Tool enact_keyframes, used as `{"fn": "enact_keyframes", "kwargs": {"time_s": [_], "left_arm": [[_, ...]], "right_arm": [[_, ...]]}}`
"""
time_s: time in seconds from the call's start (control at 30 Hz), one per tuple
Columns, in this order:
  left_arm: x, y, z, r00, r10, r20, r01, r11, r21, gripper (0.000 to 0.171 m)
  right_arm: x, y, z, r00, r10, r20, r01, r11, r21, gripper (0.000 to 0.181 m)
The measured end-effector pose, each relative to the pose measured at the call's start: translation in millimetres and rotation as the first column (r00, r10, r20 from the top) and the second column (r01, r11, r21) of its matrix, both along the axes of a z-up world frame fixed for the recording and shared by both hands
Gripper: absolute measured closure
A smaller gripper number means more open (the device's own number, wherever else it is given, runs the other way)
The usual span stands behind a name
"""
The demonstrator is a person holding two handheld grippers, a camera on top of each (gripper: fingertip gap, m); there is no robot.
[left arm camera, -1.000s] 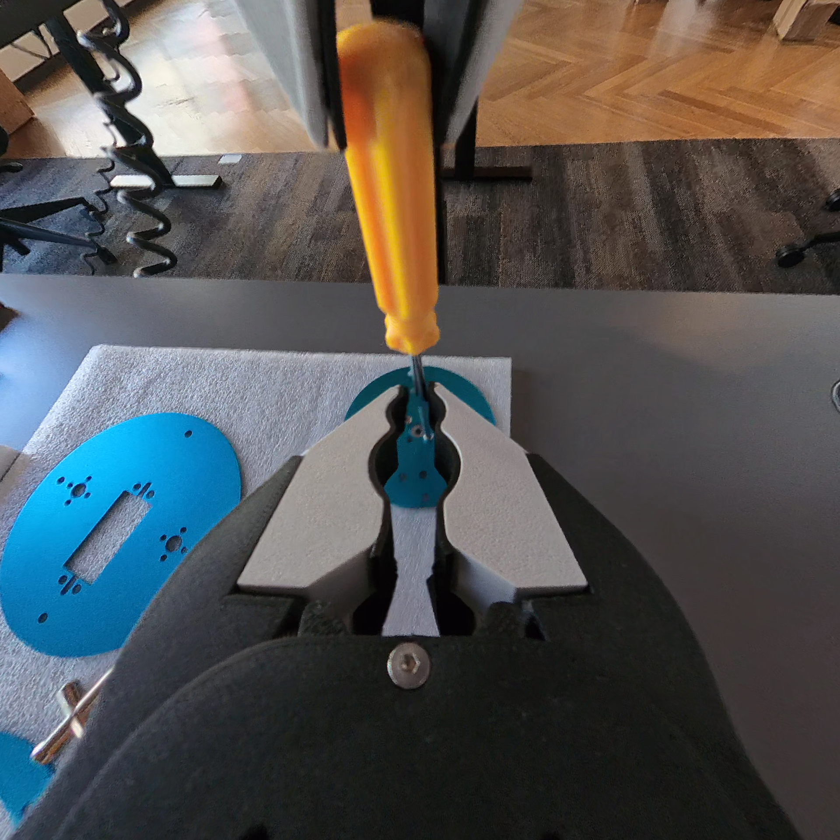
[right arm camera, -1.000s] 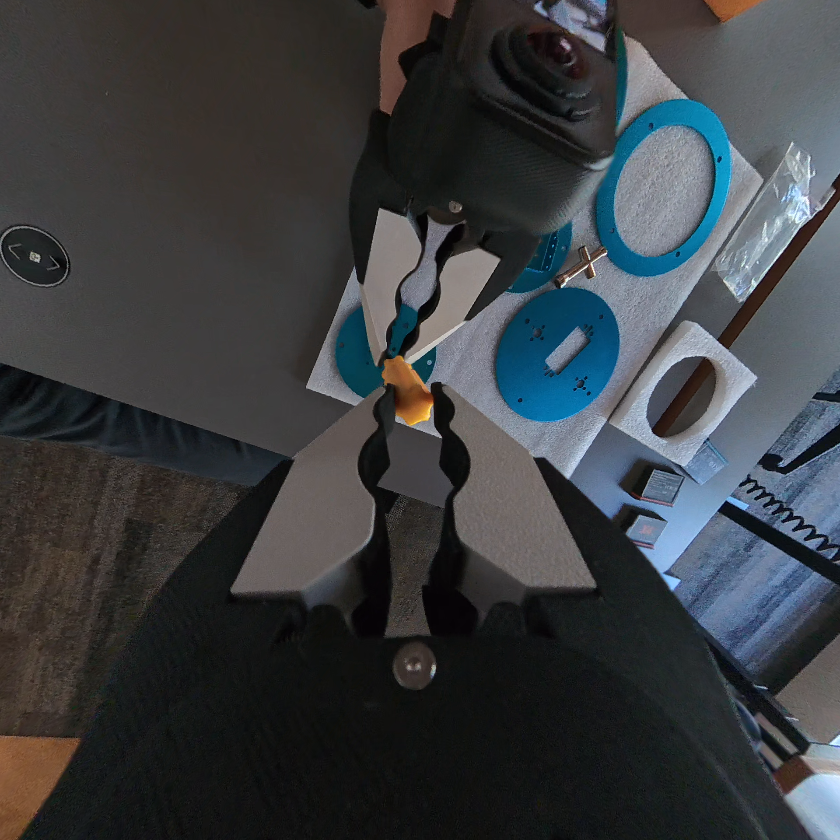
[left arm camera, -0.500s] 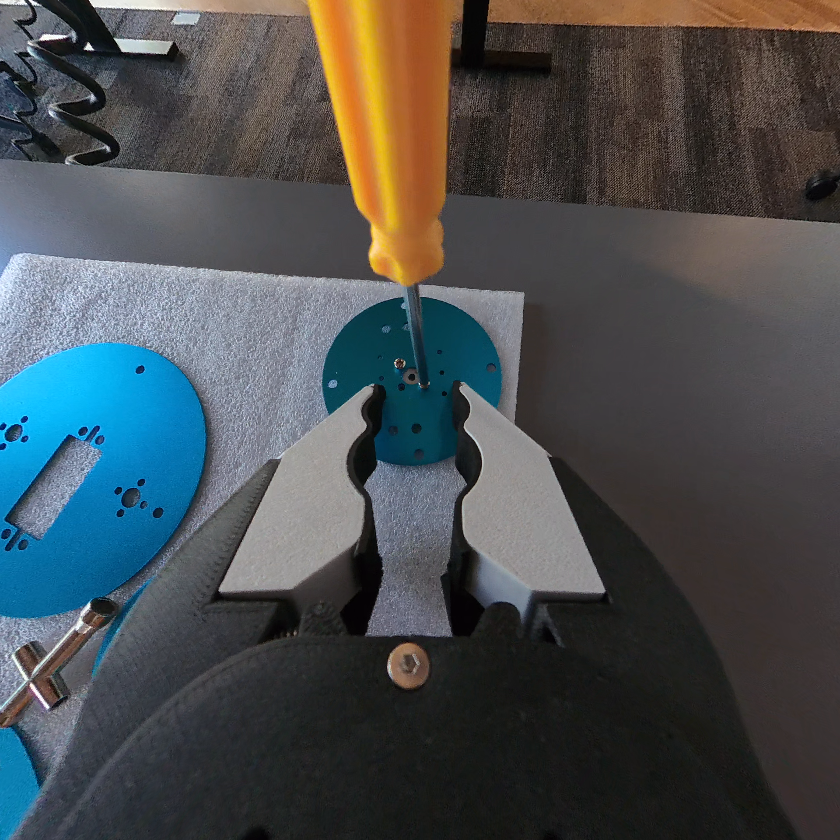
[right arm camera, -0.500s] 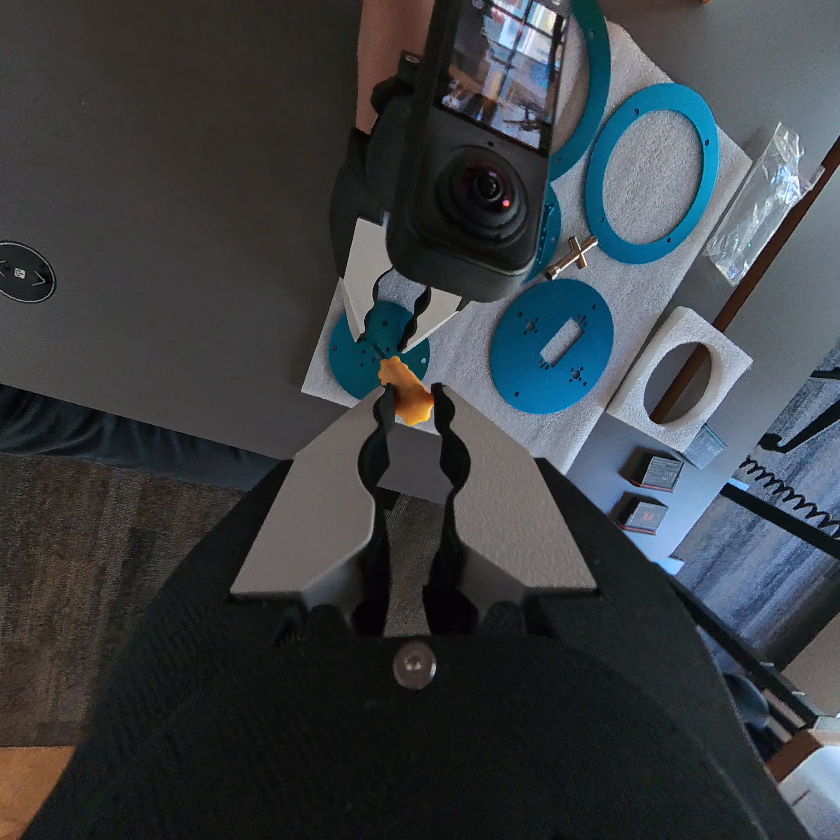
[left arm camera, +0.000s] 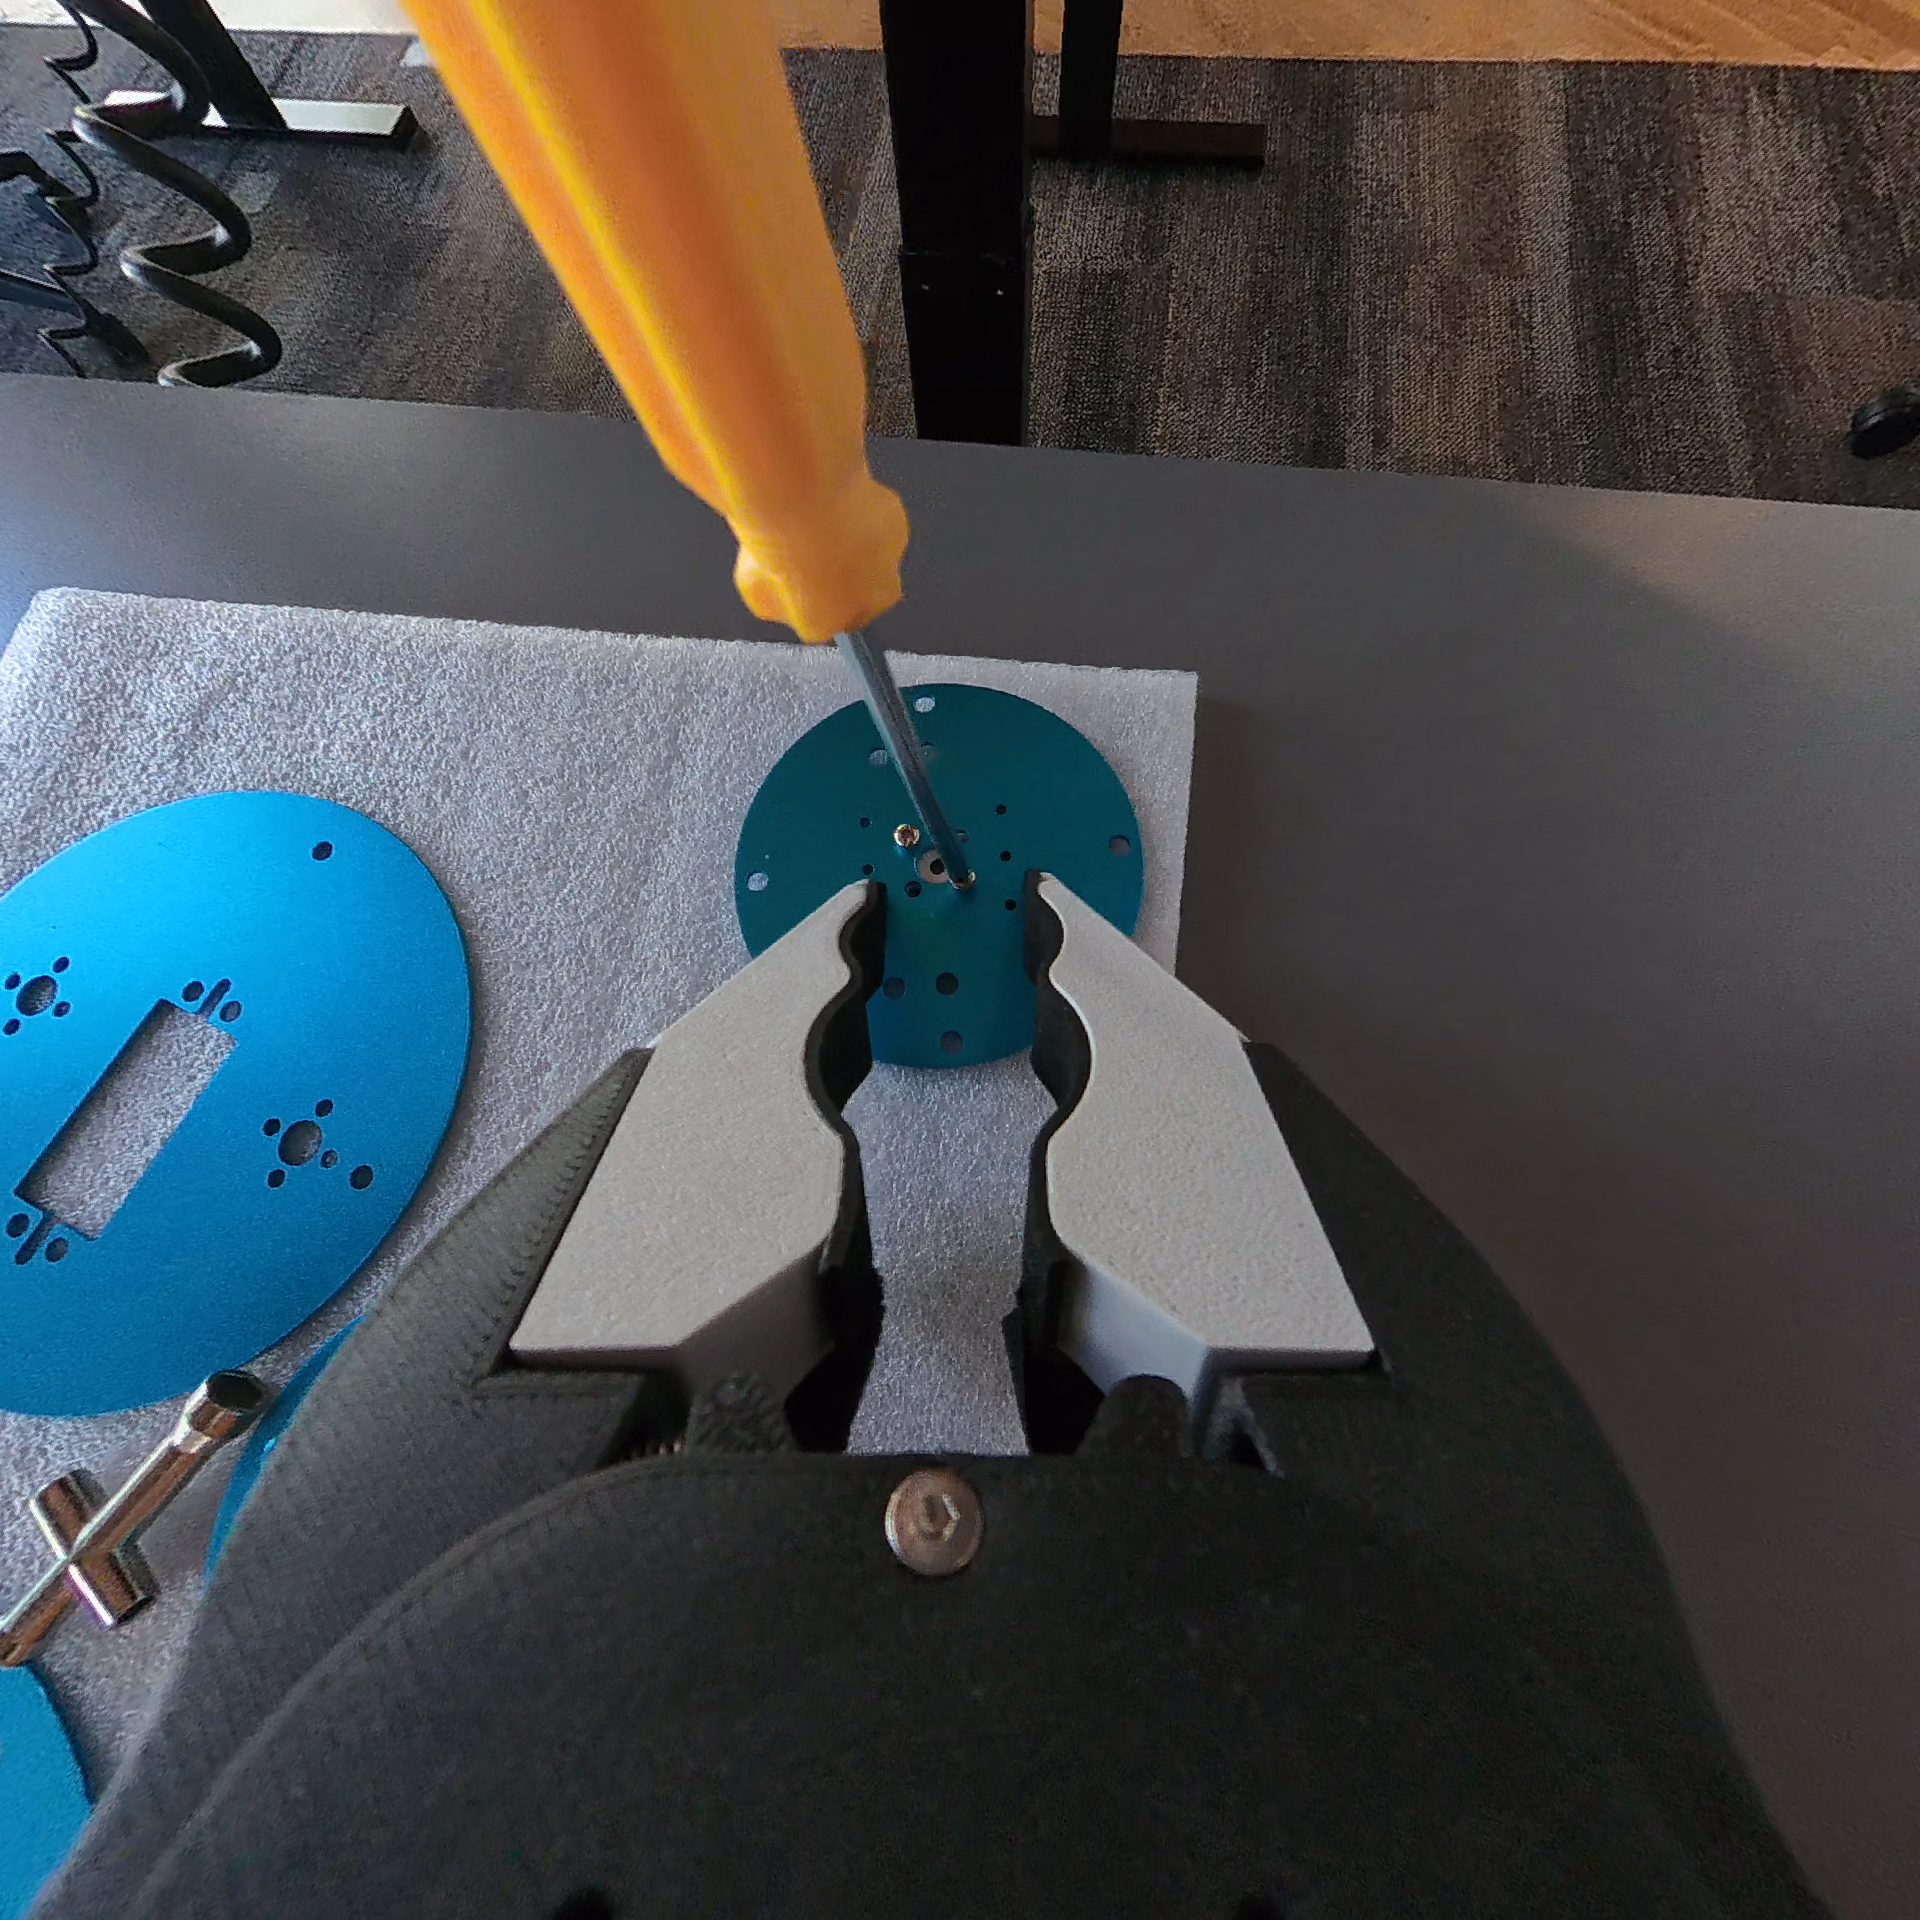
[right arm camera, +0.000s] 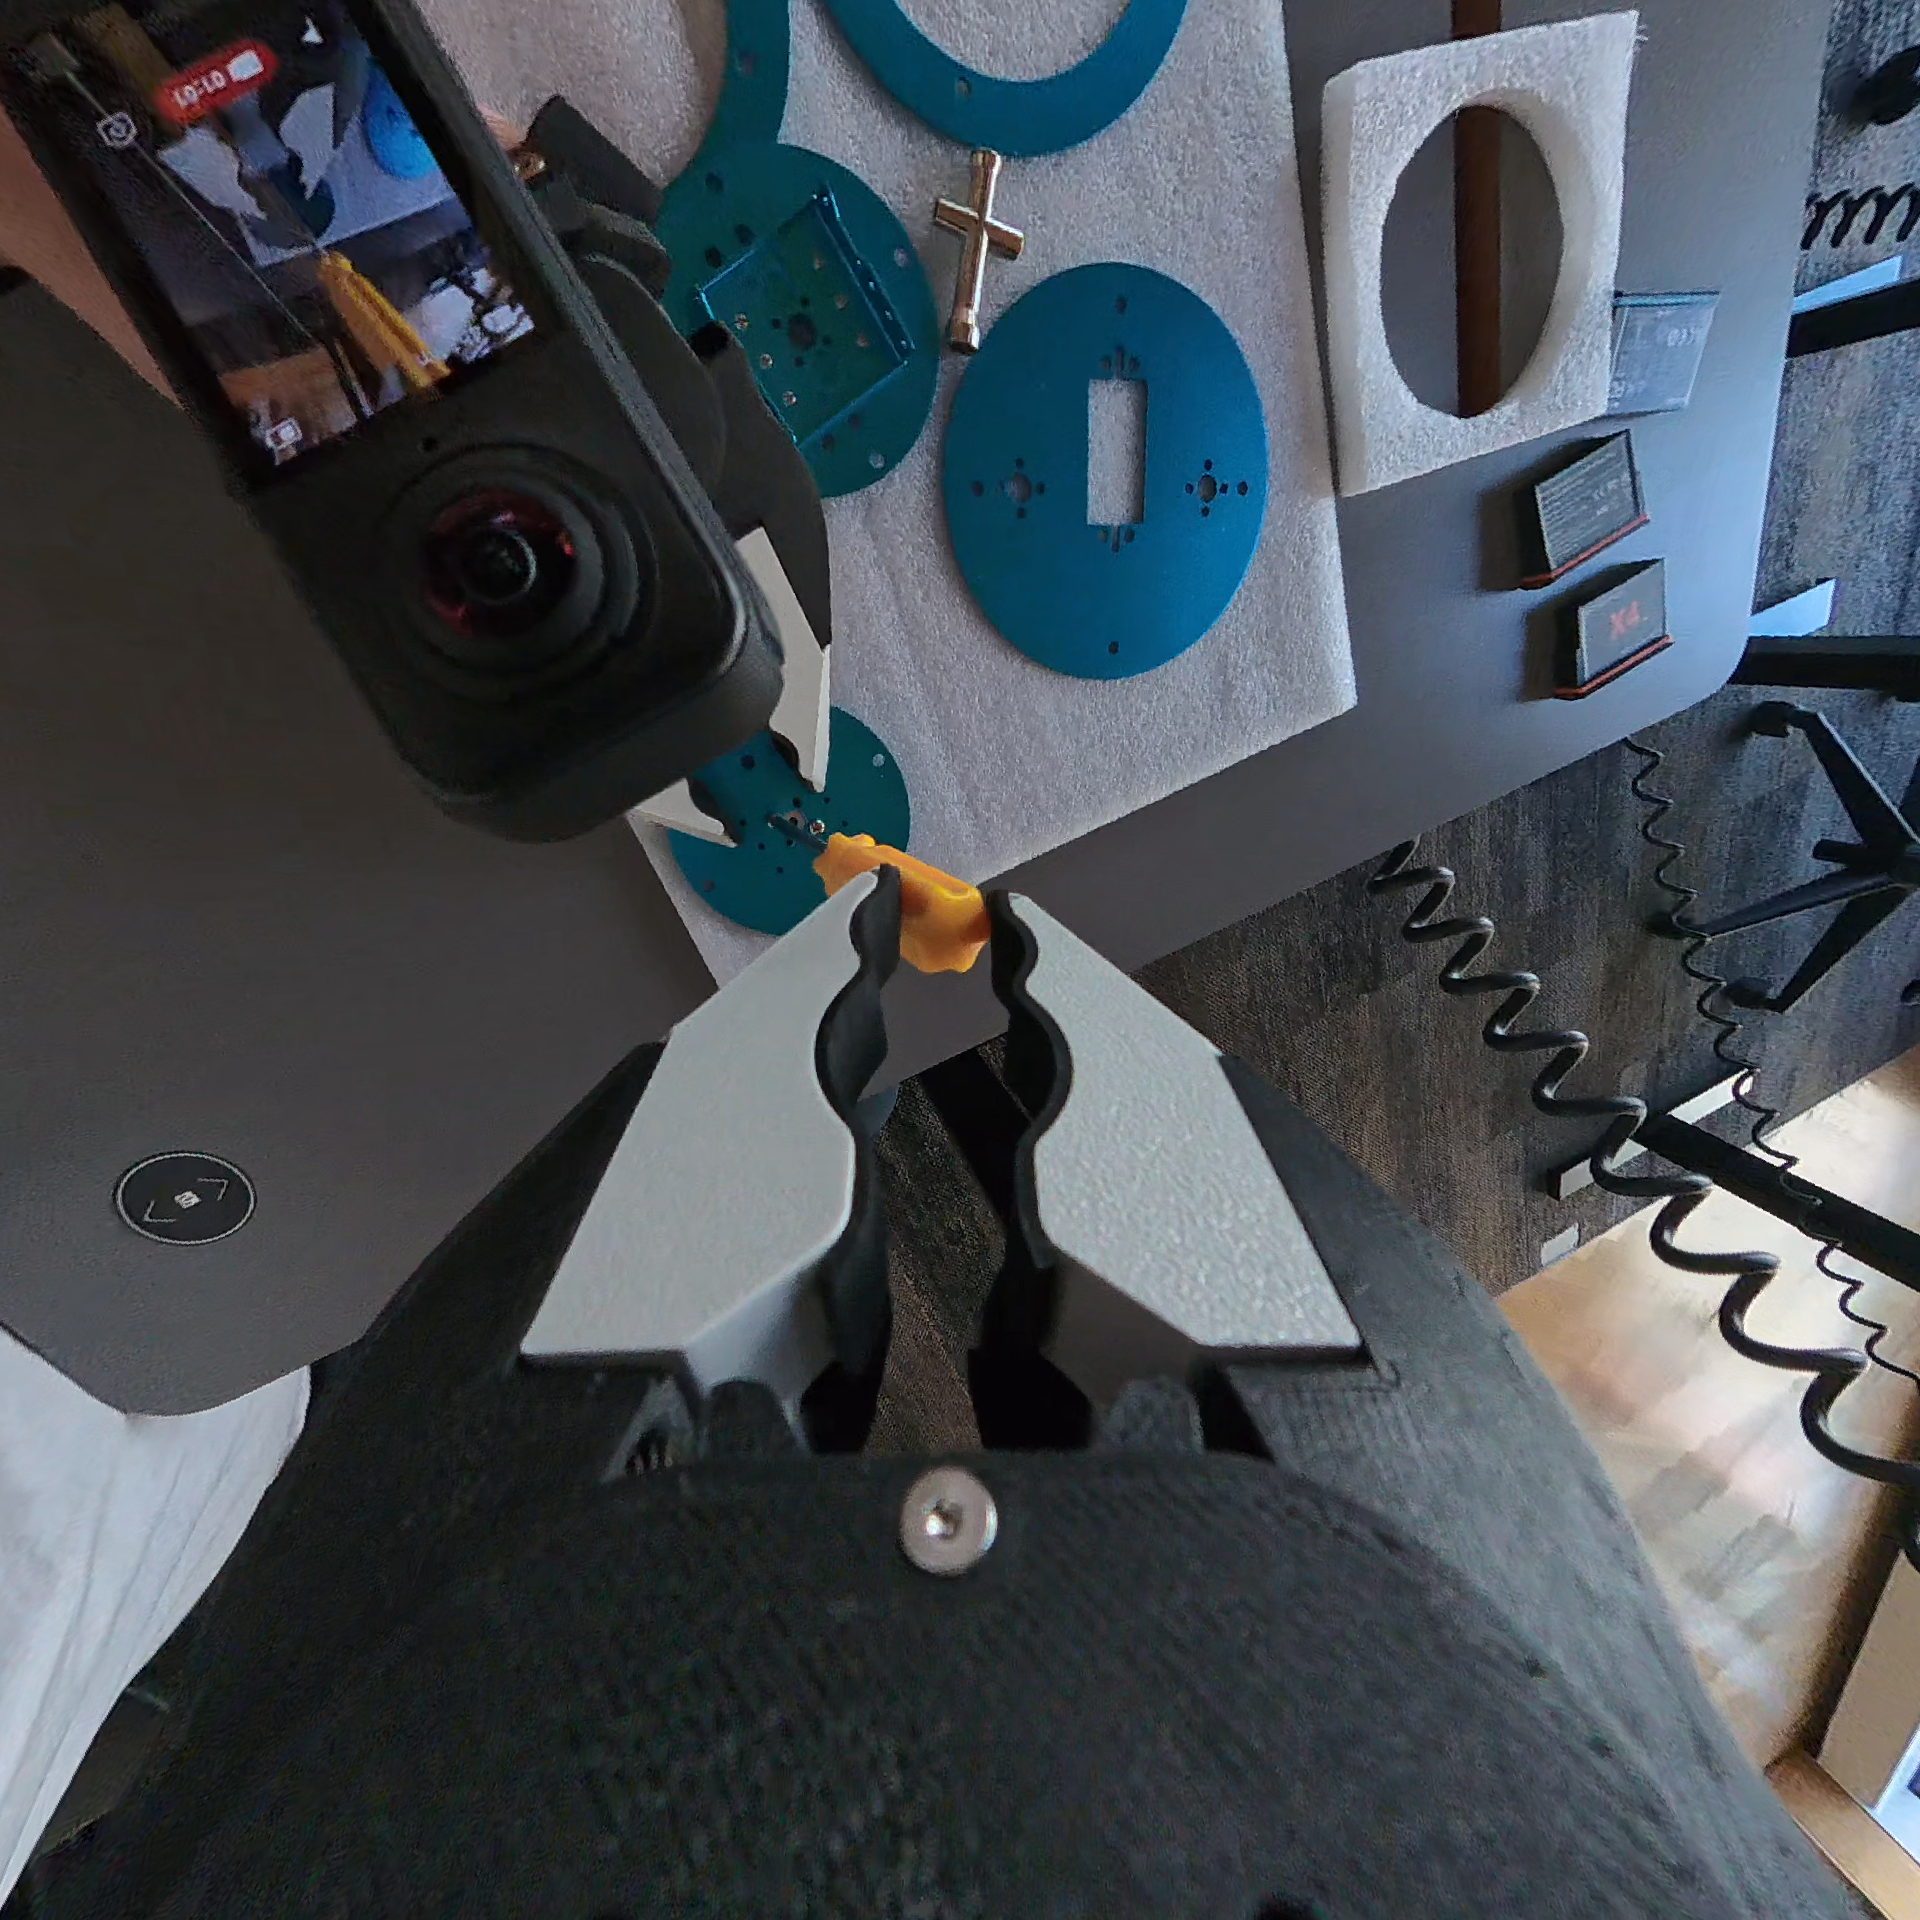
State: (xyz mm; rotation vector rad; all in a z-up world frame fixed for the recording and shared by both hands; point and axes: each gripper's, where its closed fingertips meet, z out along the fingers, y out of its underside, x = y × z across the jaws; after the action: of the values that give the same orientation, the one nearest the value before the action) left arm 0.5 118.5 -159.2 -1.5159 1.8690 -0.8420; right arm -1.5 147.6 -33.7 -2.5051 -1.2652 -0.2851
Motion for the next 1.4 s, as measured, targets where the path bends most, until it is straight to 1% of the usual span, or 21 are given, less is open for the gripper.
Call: {"fn": "enact_keyframes", "kwargs": {"time_s": [0.1, 0.2, 0.3, 0.43, 0.5, 0.53, 0.6, 0.67, 0.73, 0.83, 0.9, 0.97, 1.03, 1.07, 1.13, 1.23, 1.4], "left_arm": [[1, -1, 3, 1.0, -0.006, 0.018, 0.006, 1.0, -0.002, 0.154], [5, 0, 23, 0.993, 0.01, 0.117, -0.004, 0.998, -0.055, 0.156], [10, 1, 40, 0.979, 0.016, 0.203, -0.002, 0.998, -0.069, 0.166], [11, 4, 41, 0.976, 0.016, 0.218, -0.007, 0.999, -0.044, 0.167], [10, 2, 41, 0.976, 0.009, 0.216, 0.003, 0.999, -0.052, 0.168], [11, 0, 41, 0.976, -0.002, 0.216, 0.015, 0.998, -0.058, 0.168], [12, -1, 41, 0.976, -0.009, 0.216, 0.019, 0.999, -0.044, 0.168], [12, -2, 40, 0.977, -0.016, 0.213, 0.023, 0.999, -0.031, 0.168], [12, -2, 40, 0.977, -0.018, 0.211, 0.025, 0.999, -0.031, 0.168], [11, -2, 40, 0.977, -0.018, 0.21, 0.024, 0.999, -0.026, 0.168], [11, -2, 40, 0.977, -0.019, 0.212, 0.026, 0.999, -0.03, 0.168], [11, -2, 40, 0.977, -0.016, 0.212, 0.023, 0.999, -0.032, 0.168], [10, -1, 40, 0.977, -0.014, 0.212, 0.021, 0.999, -0.031, 0.168], [10, -1, 40, 0.977, -0.014, 0.212, 0.021, 0.999, -0.032, 0.168], [9, -1, 40, 0.977, -0.016, 0.212, 0.024, 0.999, -0.036, 0.169], [9, -1, 40, 0.977, -0.016, 0.211, 0.024, 0.999, -0.033, 0.169], [8, -3, 39, 0.98, -0.031, 0.197, 0.034, 0.999, -0.015, 0.168]], "right_arm": [[-2, 0, 0, 1.0, 0.01, 0.012, -0.009, 1.0, -0.013, 0.164], [-2, 0, 0, 1.0, 0.023, 0.019, -0.023, 1.0, -0.018, 0.165], [-4, -1, 0, 0.999, 0.043, 0.005, -0.043, 0.999, -0.027, 0.164], [-7, 2, 0, 0.994, 0.108, -0.034, -0.108, 0.994, -0.008, 0.163], [-12, 3, 0, 0.982, 0.155, -0.103, -0.155, 0.988, 0.011, 0.164], [-14, 2, -2, 0.973, 0.182, -0.139, -0.182, 0.983, 0.013, 0.16], [-11, 6, 0, 0.961, 0.198, -0.192, -0.189, 0.98, 0.062, 0.146], [-11, 7, 6, 0.93, 0.24, -0.278, -0.213, 0.969, 0.124, 0.138], [-13, 4, 14, 0.881, 0.274, -0.387, -0.227, 0.96, 0.164, 0.138], [-18, -7, 19, 0.787, 0.298, -0.54, -0.264, 0.954, 0.141, 0.137], [-18, -7, 17, 0.769, 0.285, -0.572, -0.264, 0.957, 0.121, 0.137], [-18, -10, 9, 0.781, 0.277, -0.56, -0.284, 0.956, 0.077, 0.141], [-17, -12, 0, 0.807, 0.288, -0.515, -0.309, 0.95, 0.048, 0.144], [-15, -13, -4, 0.821, 0.298, -0.486, -0.317, 0.947, 0.046, 0.163], [-17, -14, -5, 0.829, 0.318, -0.46, -0.335, 0.941, 0.046, 0.164], [-14, -13, -8, 0.858, 0.331, -0.393, -0.346, 0.938, 0.033, 0.161], [-12, -21, -11, 0.882, 0.348, -0.317, -0.389, 0.919, -0.072, 0.163]]}}
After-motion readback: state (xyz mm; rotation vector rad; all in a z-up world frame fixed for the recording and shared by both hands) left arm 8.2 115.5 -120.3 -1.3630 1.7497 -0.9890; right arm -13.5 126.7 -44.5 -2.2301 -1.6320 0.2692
